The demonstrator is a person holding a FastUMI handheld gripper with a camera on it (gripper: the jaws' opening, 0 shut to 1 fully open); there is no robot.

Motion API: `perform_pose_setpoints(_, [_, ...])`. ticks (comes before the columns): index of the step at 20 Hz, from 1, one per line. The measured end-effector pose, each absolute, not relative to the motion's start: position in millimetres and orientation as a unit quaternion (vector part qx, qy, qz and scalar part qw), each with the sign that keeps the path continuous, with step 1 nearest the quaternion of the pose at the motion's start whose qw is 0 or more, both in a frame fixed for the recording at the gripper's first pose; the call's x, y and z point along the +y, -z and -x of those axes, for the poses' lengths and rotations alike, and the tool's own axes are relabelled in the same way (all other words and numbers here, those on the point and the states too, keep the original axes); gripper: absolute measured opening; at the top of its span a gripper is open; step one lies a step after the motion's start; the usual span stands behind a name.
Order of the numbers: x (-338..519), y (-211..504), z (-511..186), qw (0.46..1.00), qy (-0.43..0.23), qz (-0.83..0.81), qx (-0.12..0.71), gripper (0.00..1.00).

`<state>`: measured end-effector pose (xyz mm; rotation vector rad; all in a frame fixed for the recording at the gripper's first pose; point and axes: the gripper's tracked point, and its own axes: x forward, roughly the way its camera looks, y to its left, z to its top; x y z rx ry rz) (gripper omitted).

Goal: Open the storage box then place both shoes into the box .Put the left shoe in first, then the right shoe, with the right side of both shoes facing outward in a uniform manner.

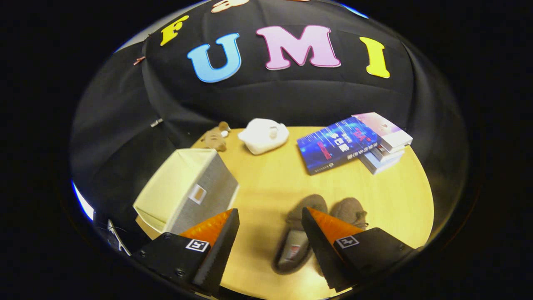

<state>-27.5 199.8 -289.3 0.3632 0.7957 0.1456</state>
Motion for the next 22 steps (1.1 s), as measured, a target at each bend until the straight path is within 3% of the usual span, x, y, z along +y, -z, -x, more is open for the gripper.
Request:
perform_pose_setpoints(9, [166,403,49,0.87,-0.013,-0.116,0.478,0.76])
perform_pose_setpoints(13, [166,424,31,0.865,-0.001,-0.121,0.487,0.53])
perform_pose_setpoints(15, [165,437,24,0.86,0.01,-0.116,0.496,0.52])
perform_pose_setpoints(19, [153,450,19,0.856,0.054,-0.1,0.504,0.27])
perform_pose_setpoints(20, [154,452,19,0.855,0.054,-0.103,0.505,0.08])
perform_pose_setpoints(22, [156,447,19,0.858,0.045,-0.099,0.501,0.06])
